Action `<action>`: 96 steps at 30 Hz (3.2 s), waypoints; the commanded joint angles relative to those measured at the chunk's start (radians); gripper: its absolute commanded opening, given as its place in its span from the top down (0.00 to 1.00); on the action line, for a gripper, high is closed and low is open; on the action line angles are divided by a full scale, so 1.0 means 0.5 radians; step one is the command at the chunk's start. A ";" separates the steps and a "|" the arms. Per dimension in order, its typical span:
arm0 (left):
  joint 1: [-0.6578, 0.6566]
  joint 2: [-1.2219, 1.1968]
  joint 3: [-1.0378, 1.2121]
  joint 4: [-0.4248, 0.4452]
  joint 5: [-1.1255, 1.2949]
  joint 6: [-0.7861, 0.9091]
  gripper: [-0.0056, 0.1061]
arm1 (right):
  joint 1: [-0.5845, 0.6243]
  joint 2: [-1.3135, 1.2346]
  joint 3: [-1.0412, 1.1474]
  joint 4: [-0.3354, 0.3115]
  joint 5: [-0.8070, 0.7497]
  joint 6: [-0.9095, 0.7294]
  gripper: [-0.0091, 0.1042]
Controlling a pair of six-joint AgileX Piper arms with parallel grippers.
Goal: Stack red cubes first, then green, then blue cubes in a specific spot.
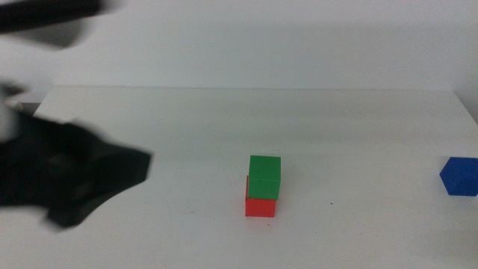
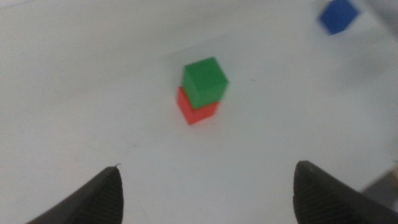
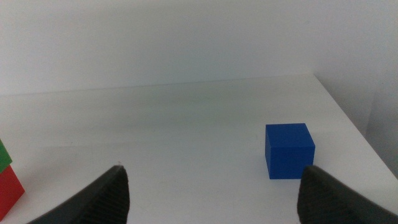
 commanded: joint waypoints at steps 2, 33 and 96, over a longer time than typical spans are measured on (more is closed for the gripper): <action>-0.002 -0.210 0.091 -0.066 -0.045 0.017 0.11 | -0.007 -0.010 0.008 -0.012 -0.024 -0.020 0.10; -0.002 -0.311 0.091 -0.053 -0.055 0.017 0.11 | -0.007 1.621 -1.400 -0.552 1.278 0.423 0.10; -0.002 -0.311 0.091 -0.066 -0.061 0.017 0.11 | 0.691 3.427 -3.141 -0.468 1.941 0.762 0.79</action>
